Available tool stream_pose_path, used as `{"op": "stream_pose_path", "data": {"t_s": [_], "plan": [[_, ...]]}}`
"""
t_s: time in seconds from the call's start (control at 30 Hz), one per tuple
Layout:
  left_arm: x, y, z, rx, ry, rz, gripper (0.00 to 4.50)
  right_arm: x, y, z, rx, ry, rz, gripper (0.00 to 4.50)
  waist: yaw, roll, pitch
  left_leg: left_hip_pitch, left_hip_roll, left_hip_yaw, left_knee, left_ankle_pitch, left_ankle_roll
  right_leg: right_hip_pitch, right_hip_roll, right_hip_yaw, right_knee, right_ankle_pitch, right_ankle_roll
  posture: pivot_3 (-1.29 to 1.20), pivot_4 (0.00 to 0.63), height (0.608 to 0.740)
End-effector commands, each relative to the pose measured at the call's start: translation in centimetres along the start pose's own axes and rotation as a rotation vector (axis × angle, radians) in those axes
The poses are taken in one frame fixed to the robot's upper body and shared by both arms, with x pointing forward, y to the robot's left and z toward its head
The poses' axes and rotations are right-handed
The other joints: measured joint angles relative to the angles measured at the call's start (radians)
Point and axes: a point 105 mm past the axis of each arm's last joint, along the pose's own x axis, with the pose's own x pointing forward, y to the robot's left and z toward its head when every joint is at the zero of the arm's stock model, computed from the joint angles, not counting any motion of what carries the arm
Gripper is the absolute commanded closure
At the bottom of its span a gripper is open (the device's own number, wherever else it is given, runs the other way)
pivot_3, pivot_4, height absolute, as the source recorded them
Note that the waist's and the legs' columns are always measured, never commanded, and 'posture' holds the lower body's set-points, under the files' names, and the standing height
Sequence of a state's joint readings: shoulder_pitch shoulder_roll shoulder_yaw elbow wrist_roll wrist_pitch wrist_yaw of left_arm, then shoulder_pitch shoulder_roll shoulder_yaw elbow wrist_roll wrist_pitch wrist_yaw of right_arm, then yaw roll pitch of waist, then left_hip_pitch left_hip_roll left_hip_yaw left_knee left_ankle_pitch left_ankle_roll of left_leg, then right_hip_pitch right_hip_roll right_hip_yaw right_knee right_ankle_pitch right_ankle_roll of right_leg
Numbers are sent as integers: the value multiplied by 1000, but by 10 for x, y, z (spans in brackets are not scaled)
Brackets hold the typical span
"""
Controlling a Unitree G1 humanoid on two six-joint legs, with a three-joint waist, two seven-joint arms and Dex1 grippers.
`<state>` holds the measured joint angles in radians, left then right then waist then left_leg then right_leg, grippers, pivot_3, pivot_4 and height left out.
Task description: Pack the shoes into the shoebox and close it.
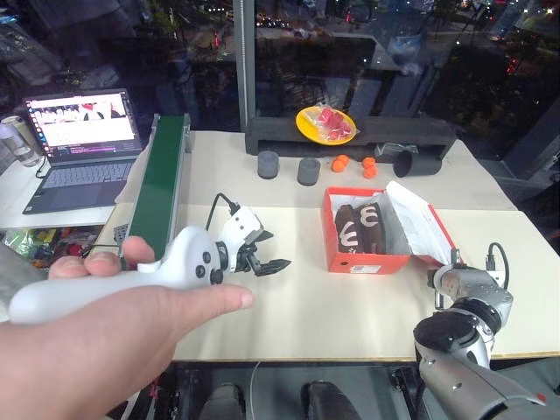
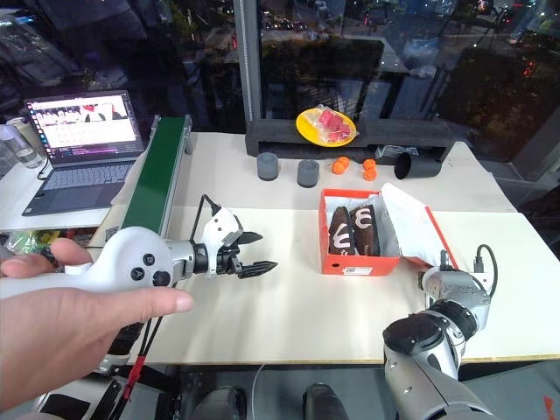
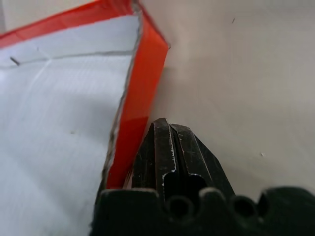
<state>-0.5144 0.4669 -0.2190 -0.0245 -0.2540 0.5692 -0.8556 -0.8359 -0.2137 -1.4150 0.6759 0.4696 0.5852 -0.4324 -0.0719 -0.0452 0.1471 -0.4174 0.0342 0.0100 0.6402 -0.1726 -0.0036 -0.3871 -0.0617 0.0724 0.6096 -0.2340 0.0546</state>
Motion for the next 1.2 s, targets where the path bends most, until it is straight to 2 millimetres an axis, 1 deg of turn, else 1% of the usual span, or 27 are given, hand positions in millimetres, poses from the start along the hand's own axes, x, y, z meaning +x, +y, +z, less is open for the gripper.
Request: {"op": "stream_pose_path", "data": {"t_s": [0.03, 0.07, 0.13, 0.2, 0.27, 0.3, 0.33, 0.37, 0.4, 0.43, 0.47, 0.53, 0.6, 0.63, 0.67, 0.7, 0.73, 0.77, 0.8, 0.87, 0.93, 1.03, 1.07, 1.2], "plan": [[1, 1, 17, 56, -39, -9, 182, -1, 8, 9, 91, -66, 95, 4411, 1, 1, 1, -1, 0, 0, 0, 0, 0, -1, 0, 0, 0, 0, 0, 0, 150, 740], [1, 1, 18, 57, -39, -10, 182, -5, 16, 13, 96, -92, 137, 4411, 1, 3, 2, -3, 0, 0, 0, 0, 0, -2, 0, 0, 1, 0, 1, 0, 150, 740], [1, 2, 18, 60, -38, -12, 182, -17, 41, 21, 156, -143, 288, 4411, 2, 9, 6, -5, 0, 0, 0, 0, 0, -5, 0, 0, 1, 1, 2, 0, 150, 740], [1, 1, 19, 63, -36, -15, 182, -39, 72, 24, 215, -166, 493, 4411, 0, 17, 11, -9, -1, 1, -1, 0, 0, -10, 1, 1, 2, 5, 7, 0, 150, 740], [2, 1, 18, 65, -34, -16, 182, -61, 94, 21, 226, -163, 655, 4411, 0, 27, 17, -14, -1, 2, -3, 0, 0, -18, 2, 3, 5, 9, 9, 0, 150, 740], [2, 1, 19, 66, -34, -16, 182, -79, 108, 18, 209, -156, 764, 4411, 0, 28, 17, -15, -1, 2, -5, 0, 1, -21, 3, 4, 7, 9, 9, 0, 150, 740], [2, 1, 19, 67, -34, -16, 182, -102, 124, 13, 193, -136, 902, 4411, 2, 29, 18, -16, -1, 2, -7, 1, 1, -23, 3, 4, 8, 9, 9, 0, 150, 740], [2, 2, 19, 68, -34, -16, 182, -123, 136, 7, 165, -113, 1017, 4411, 3, 29, 18, -18, -2, 2, -8, 1, 1, -28, 3, 4, 14, 6, 9, 0, 150, 740], [2, 2, 19, 69, -33, -16, 182, -141, 143, 0, 131, -91, 1103, 4411, 3, 29, 18, -23, -2, 2, -8, 1, 1, -36, 3, 5, 20, 4, 8, 0, 150, 740], [2, 2, 19, 69, -32, -17, 182, -151, 146, -5, 99, -76, 1149, 4411, 4, 29, 18, -24, -1, 1, -9, 1, 1, -38, 4, 4, 21, 4, 8, 0, 150, 740], [3, 2, 19, 70, -32, -18, 182, -162, 149, -11, 28, -67, 1200, 4411, 5, 29, 18, -24, -1, 0, -10, 1, 1, -38, 5, 4, 21, 3, 7, 0, 150, 740], [3, 0, 19, 72, -31, -22, 182, -195, 157, -35, -209, -28, 1341, 4411, 7, 29, 18, -24, -1, 0, -11, 1, 1, -38, 5, 3, 20, 3, 6, 0, 150, 740], [4, 0, 19, 73, -31, -25, 182, -212, 157, -53, -371, 8, 1405, 4411, 9, 29, 18, -24, -1, 0, -10, 1, 1, -37, 4, 3, 20, 3, 6, 0, 150, 740], [3, 0, 19, 73, -32, -25, 182, -214, 156, -60, -440, 24, 1411, 4411, 10, 29, 18, -24, -2, 0, -9, 1, 1, -37, 3, 3, 20, 3, 6, 0, 150, 740], [3, 0, 19, 74, -32, -25, 182, -214, 154, -71, -579, 34, 1397, 4411, 10, 29, 18, -24, -2, 1, -8, 1, 1, -36, 3, 3, 20, 3, 6, 0, 150, 740], [3, 0, 19, 74, -32, -24, 182, -210, 150, -84, -718, 43, 1366, 4411, 11, 29, 18, -24, -2, 1, -6, 1, 1, -35, 3, 3, 20, 3, 6, 0, 150, 740], [2, 0, 19, 74, -32, -24, 182, -205, 147, -91, -818, 40, 1336, 4411, 10, 29, 18, -23, -3, 1, -6, 1, 1, -35, 2, 4, 20, 3, 6, 0, 150, 740], [1, 0, 19, 75, -32, -22, 182, -198, 144, -101, -953, 28, 1293, 4411, 10, 29, 18, -23, -3, 2, -5, 1, 1, -35, 2, 4, 20, 3, 6, 0, 150, 740], [1, 0, 19, 74, -33, -22, 182, -190, 143, -106, -1039, 22, 1245, 4411, 10, 29, 18, -23, -2, 1, -5, 1, 1, -35, 3, 4, 19, 3, 6, 0, 150, 740], [0, 1, 19, 76, -34, -21, 182, -166, 135, -117, -1264, 1, 1101, 4411, 9, 29, 18, -23, -2, 2, -5, 1, 1, -35, 3, 4, 19, 3, 6, 0, 150, 740], [0, 1, 19, 77, -34, -20, 182, -150, 129, -121, -1397, -21, 1010, 4411, 12, 28, 18, -23, -2, 2, -5, 1, 1, -36, 3, 4, 19, 3, 6, 0, 150, 740], [-1, 1, 19, 78, -36, -16, 182, -121, 115, -123, -1529, -8, 863, 4411, 21, 28, 19, -24, -3, 2, -5, 1, 1, -36, 3, 4, 19, 3, 6, 0, 150, 740], [-2, 1, 19, 78, -36, -15, 182, -115, 109, -126, -1574, 12, 831, 4411, 25, 28, 19, -24, -2, 2, -6, 1, 1, -36, 3, 4, 19, 3, 6, 0, 150, 740], [-4, 2, 19, 85, -37, -3, 182, -104, 95, -129, -1681, 55, 769, 4411, 31, 28, 19, -25, -3, 2, -5, 1, 1, -36, 3, 4, 19, 3, 6, 0, 150, 740]]}}
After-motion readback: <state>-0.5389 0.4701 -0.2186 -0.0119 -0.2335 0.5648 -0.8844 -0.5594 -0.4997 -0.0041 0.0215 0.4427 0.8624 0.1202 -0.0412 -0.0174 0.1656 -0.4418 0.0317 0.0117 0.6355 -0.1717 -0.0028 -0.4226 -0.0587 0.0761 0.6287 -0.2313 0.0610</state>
